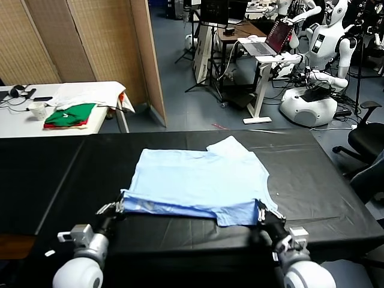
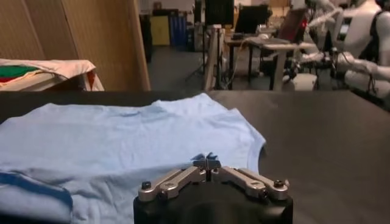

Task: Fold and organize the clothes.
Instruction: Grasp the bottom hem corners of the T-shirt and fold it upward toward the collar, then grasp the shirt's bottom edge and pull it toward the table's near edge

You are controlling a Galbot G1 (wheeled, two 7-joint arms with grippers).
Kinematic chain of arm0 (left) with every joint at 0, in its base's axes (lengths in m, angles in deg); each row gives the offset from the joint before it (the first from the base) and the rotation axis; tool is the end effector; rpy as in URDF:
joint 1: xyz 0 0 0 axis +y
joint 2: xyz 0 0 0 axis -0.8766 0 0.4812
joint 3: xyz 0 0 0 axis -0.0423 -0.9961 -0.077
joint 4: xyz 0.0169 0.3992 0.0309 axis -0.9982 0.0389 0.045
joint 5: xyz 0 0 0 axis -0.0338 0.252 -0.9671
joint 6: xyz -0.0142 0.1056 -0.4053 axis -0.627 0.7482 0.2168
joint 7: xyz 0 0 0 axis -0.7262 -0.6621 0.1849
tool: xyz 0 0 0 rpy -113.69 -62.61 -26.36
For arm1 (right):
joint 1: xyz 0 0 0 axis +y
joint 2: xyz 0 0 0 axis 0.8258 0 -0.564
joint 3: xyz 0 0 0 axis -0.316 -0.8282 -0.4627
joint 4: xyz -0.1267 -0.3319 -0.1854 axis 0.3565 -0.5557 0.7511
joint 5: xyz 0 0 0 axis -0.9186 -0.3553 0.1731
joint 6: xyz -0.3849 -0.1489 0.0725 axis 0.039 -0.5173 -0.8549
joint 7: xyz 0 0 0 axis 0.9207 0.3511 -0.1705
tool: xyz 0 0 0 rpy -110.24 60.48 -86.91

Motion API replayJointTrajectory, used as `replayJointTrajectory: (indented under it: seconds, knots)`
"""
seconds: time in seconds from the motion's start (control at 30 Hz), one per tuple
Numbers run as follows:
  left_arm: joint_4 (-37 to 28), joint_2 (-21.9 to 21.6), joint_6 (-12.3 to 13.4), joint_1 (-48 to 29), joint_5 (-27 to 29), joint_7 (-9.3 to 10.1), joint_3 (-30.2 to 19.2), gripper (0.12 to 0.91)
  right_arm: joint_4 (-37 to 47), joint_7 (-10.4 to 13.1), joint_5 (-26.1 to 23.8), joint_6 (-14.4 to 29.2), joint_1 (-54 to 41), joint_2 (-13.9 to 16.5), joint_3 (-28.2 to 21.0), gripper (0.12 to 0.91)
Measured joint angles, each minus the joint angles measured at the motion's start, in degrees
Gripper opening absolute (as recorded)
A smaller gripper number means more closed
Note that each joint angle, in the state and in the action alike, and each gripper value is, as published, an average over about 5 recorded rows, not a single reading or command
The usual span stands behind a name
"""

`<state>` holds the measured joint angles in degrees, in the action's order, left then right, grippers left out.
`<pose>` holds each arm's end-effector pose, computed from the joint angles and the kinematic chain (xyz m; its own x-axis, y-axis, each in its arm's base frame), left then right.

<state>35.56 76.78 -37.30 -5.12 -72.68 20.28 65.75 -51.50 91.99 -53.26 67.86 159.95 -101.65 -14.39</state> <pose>0.2640 0.0817 -0.3396 -0.9511 0.0049 0.3090 -0.0203 0.9967 -0.0784 0.3146 -0.0513 -0.3364 -0.9372 -0.1464 0.3167 -0.1777 0.9814 -0.0721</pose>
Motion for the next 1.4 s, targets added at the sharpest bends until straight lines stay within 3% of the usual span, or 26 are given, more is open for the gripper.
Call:
replayJointTrajectory:
  seconds: [0.33, 0.4, 0.5, 0.6, 0.7, 0.8, 0.9, 0.97, 1.13, 1.4]
  knots:
    - [-3.1, 0.1, 0.8, -2.4, 2.3, 0.14, -0.1, 0.146, 4.9, -3.2, -0.6, 2.3, -3.6, 0.8, -1.9, 0.159]
    - [-3.8, 0.1, 0.8, -3.0, 2.6, 0.15, -0.4, 0.146, 4.9, -3.9, 0.3, 1.6, -3.7, 1.1, -1.7, 0.226]
    - [-4.7, 0.3, 0.6, -3.9, 2.7, 0.02, -1.0, 0.165, 3.6, -4.3, 1.6, -0.9, -2.8, 1.7, -0.9, 0.402]
    - [-5.3, 0.5, 0.0, -4.7, 2.7, -0.53, -1.6, 0.307, 1.1, -4.2, 2.3, -2.9, -0.9, 2.4, 0.3, 0.592]
    - [-5.1, 0.7, -0.5, -4.8, 2.7, -0.87, -1.7, 0.511, -1.6, -4.0, 2.5, -3.5, 1.8, 2.7, 1.8, 0.774]
    - [-4.4, 0.6, -0.9, -4.1, 2.9, -0.82, -1.5, 0.700, -3.4, -3.8, 3.0, -3.4, 4.6, 2.8, 3.3, 0.882]
    - [-3.6, 0.5, -1.2, -3.1, 3.5, -0.71, -1.1, 0.848, -4.2, -3.7, 4.3, -3.3, 7.0, 3.0, 4.7, 0.904]
    - [-3.2, 0.4, -1.4, -2.2, 3.6, -0.63, -0.8, 0.892, -4.5, -3.6, 4.9, -3.3, 8.2, 3.2, 5.2, 0.905]
    - [-2.1, 0.9, -2.0, 0.1, 3.2, -0.45, -0.3, 0.906, -5.0, -3.3, 5.3, -3.3, 10.1, 3.0, 6.1, 0.853]
    - [-2.0, 1.5, -2.2, 1.9, 3.2, -0.20, 0.1, 0.903, -5.7, -2.8, 5.7, -3.3, 12.8, 2.2, 8.2, 0.656]
